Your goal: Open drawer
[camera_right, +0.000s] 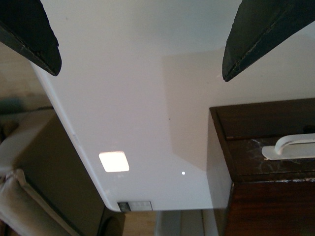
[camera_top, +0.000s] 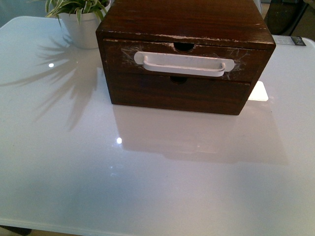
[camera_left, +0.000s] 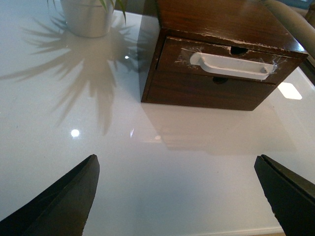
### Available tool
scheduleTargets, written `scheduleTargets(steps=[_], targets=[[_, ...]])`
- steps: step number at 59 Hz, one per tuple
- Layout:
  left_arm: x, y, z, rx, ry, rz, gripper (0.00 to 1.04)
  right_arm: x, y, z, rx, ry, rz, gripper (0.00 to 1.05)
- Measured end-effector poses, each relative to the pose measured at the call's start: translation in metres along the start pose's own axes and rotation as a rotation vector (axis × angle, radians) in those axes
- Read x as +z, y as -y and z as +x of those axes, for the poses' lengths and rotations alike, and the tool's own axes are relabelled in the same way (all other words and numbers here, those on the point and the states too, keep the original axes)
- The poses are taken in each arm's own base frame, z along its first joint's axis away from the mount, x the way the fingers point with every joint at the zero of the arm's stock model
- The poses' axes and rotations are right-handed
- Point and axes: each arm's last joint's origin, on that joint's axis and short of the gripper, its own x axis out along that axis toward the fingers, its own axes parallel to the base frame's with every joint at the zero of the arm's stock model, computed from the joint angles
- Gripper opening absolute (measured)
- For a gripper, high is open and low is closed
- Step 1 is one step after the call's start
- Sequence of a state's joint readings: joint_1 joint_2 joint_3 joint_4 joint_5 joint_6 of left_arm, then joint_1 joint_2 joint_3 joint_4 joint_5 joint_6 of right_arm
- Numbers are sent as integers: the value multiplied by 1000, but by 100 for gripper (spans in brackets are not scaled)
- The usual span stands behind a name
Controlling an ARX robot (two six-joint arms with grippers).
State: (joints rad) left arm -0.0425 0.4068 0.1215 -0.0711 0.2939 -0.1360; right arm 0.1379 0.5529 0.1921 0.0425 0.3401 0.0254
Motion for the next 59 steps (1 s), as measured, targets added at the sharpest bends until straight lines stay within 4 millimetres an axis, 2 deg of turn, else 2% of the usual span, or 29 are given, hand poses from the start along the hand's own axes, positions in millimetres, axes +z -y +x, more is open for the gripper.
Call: scheduleTargets(steps=[11, 20, 33, 45, 59], targets=[[1, 13, 29, -105, -15, 158, 96, 2, -13, 28, 45, 11, -250, 96], [-3, 38, 74, -293, -5, 470, 96, 4, -35, 66, 169, 23, -546, 96], [-6, 48, 132, -407, -5, 733, 96, -9, -61, 108, 406, 19, -808, 96], [1, 60, 183, -469, 10, 867, 96, -11, -83, 142, 605, 18, -912, 96], [6, 66, 220, -507, -1, 938, 96, -6, -92, 171, 670, 33, -957, 96]])
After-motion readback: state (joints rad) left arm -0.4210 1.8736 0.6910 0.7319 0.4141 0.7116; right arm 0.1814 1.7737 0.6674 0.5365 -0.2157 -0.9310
